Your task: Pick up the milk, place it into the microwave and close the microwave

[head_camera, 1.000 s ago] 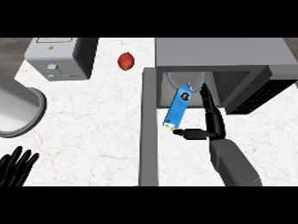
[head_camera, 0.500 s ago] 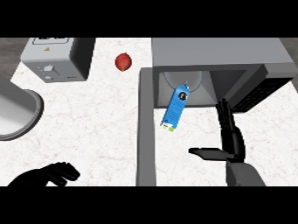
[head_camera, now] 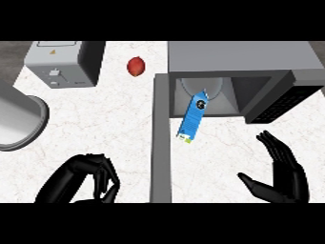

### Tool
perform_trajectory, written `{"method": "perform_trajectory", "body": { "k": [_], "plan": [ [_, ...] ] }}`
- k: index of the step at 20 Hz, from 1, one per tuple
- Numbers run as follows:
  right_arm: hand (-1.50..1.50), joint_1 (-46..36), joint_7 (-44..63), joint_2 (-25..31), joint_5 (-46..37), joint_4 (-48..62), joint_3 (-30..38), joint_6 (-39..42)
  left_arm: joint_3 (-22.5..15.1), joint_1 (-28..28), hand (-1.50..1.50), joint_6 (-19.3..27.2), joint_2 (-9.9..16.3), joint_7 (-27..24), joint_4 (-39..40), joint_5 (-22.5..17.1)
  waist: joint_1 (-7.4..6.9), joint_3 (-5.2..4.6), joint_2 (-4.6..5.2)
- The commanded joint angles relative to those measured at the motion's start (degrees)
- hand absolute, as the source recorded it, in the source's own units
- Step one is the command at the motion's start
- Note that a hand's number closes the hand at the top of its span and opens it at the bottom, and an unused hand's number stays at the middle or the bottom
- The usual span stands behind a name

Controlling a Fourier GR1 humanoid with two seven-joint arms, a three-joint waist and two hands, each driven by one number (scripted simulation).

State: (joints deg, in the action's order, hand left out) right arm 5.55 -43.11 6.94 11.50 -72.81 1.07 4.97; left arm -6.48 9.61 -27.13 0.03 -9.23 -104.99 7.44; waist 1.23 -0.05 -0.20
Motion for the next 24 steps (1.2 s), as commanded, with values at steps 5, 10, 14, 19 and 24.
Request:
{"method": "perform_trajectory", "body": {
  "k": [5,10,14,19,24],
  "plan": [
    [-1.50,8.96,6.87,4.32,5.33,-15.44,3.62,2.26,-11.15,-14.20,1.50,10.64,-0.03,-0.60,14.36,4.95,-0.24,0.01,0.19],
    [-1.50,12.26,6.37,7.48,3.59,-20.51,3.98,3.95,-19.90,-23.08,1.50,20.20,-0.02,-3.40,23.56,7.29,0.46,-0.01,0.24],
    [-1.50,6.08,9.31,7.43,6.41,-19.77,6.94,2.85,-27.22,-27.67,1.50,23.38,-0.02,1.09,29.65,3.81,-0.15,0.03,0.32],
    [-1.50,9.37,9.80,7.91,6.15,-25.61,4.57,5.49,-38.09,-36.83,1.50,36.67,-0.01,3.44,40.04,-5.34,2.03,-0.03,0.63],
    [-1.50,8.71,16.50,11.02,10.06,-32.23,4.97,7.59,-44.66,-42.18,1.50,38.27,-0.01,2.39,48.36,-12.76,3.80,-0.11,0.92]
  ]
}}
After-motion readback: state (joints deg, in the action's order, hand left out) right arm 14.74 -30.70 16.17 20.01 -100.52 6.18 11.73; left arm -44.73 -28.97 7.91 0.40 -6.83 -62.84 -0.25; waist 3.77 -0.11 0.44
